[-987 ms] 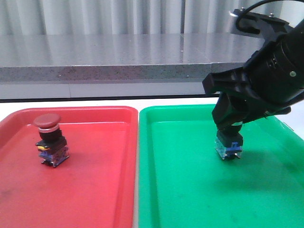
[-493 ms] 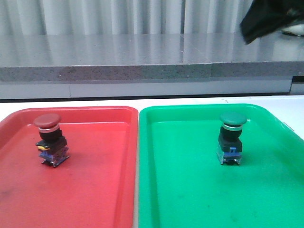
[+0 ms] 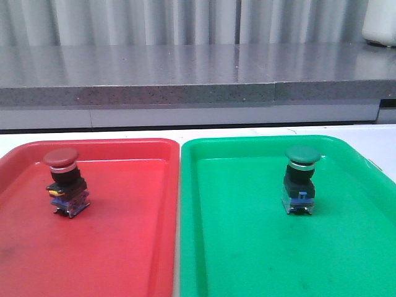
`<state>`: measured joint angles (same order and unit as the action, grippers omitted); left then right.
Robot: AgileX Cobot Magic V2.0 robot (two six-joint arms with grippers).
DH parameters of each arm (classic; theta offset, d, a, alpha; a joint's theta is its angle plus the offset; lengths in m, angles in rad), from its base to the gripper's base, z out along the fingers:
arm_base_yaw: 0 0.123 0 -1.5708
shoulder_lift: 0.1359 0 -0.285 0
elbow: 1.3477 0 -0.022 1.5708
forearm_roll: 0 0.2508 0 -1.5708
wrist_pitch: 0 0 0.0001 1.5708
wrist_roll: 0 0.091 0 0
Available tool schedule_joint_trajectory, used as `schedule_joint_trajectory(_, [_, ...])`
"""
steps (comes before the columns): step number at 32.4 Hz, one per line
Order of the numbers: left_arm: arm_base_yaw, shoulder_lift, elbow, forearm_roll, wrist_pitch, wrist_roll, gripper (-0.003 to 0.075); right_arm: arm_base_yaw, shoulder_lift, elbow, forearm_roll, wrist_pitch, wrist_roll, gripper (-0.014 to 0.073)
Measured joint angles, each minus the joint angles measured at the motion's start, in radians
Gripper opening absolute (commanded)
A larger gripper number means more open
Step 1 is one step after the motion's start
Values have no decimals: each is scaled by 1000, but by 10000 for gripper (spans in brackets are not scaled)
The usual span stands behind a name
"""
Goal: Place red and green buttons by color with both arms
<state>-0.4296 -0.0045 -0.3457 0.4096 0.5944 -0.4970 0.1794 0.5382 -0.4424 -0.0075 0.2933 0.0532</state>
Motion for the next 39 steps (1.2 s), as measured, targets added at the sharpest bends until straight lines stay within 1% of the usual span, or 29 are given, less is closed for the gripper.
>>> schedule_joint_trajectory(2, [0,0,0,0,0,0,-20,0,-125,70,0,-2,0,-109])
schedule_joint_trajectory(4, [0,0,0,0,0,0,-20,0,-220,107,0,0,-2,-109])
schedule_joint_trajectory(8, [0,0,0,0,0,0,-20,0,-328,121,-1,2,-2,-109])
schedule_joint_trajectory(36, [0,0,4,2,-2,0,-20,0,-338,121,-2,10,-4,-109])
schedule_joint_trajectory(39, [0,0,18,-15,-23,36,-20,0,-338,121,-2,10,-4,-109])
